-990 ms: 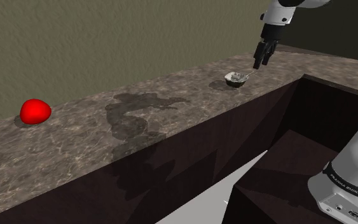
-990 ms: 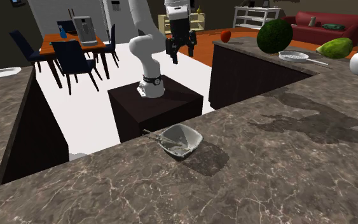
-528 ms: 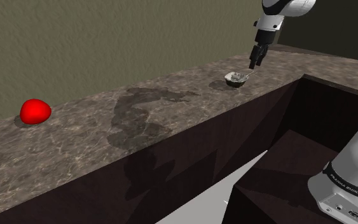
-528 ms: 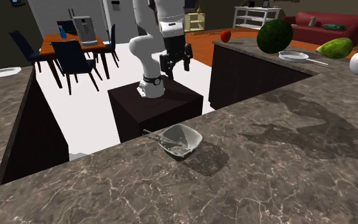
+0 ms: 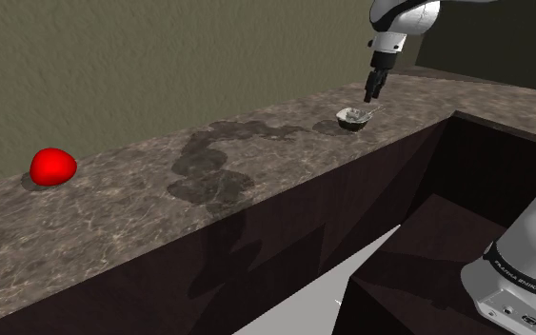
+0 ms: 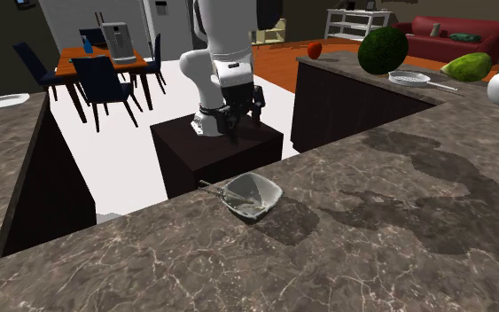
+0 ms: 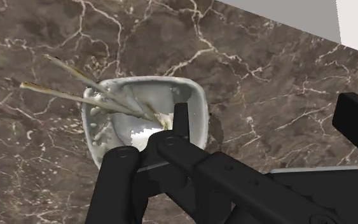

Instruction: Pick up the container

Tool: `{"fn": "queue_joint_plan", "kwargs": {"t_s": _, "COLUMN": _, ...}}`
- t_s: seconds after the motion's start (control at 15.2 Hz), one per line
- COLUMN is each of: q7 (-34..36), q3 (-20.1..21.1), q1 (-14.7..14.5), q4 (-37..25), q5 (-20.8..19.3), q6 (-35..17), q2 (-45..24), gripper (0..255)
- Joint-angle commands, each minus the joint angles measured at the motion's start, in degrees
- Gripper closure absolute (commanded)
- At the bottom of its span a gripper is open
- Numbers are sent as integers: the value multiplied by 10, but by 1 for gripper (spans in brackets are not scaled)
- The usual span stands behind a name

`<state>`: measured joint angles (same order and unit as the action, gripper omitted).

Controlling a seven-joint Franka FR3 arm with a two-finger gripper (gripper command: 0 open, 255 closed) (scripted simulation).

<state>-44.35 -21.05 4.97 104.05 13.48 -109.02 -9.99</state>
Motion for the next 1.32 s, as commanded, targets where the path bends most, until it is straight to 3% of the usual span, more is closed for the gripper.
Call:
{"fn": "queue_joint_plan", "kwargs": {"t_s": 0.0, "q7": -28, "q3": -1, "q1": 13, "q4": -45, "q5": 20, "q6": 8, "q2": -49, "gripper": 0}}
{"fn": "queue_joint_plan", "kwargs": {"t_s": 0.46, "q7": -94, "q3": 16, "q1": 83, "q4": -279, "q5": 76, "q6": 79, "q2": -242, "gripper": 0}}
{"fn": "queue_joint_plan", "kwargs": {"t_s": 0.66, "q7": -103, "q3": 31, "q1": 122, "q4": -427, "q5": 92, "q6": 130, "q2": -345, "gripper": 0}}
{"fn": "queue_joint_plan", "kwargs": {"t_s": 0.79, "q7": -97, "q3": 44, "q1": 155, "q4": -569, "q5": 99, "q6": 183, "q2": -433, "gripper": 0}}
{"fn": "queue_joint_plan", "kwargs": {"t_s": 1.25, "q7": -110, "q3": 45, "q1": 147, "q4": -518, "q5": 102, "q6": 133, "q2": -435, "gripper": 0}}
